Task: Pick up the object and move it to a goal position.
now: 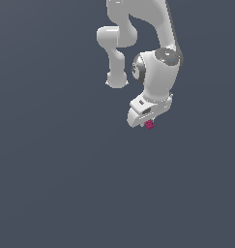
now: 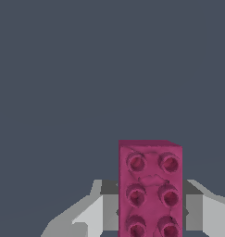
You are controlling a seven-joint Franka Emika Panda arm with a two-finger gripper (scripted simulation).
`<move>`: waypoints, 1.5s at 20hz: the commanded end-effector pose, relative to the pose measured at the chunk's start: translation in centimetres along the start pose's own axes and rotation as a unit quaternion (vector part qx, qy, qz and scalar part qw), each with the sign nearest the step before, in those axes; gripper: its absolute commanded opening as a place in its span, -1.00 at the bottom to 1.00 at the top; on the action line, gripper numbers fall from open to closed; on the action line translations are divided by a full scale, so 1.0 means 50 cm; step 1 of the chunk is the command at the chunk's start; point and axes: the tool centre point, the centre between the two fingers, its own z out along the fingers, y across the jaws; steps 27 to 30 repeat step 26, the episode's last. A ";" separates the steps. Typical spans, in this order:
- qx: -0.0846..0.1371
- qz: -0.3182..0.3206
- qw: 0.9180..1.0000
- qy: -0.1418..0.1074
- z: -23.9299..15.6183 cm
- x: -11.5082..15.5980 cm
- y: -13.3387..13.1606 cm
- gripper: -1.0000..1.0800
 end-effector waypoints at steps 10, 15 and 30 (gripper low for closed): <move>0.000 0.000 1.000 0.000 -0.224 -0.021 -0.149 -1.00; 0.001 0.000 1.000 0.000 -0.295 -0.024 -0.194 -1.00; 0.001 0.000 1.000 0.001 -0.357 -0.023 -0.232 -1.00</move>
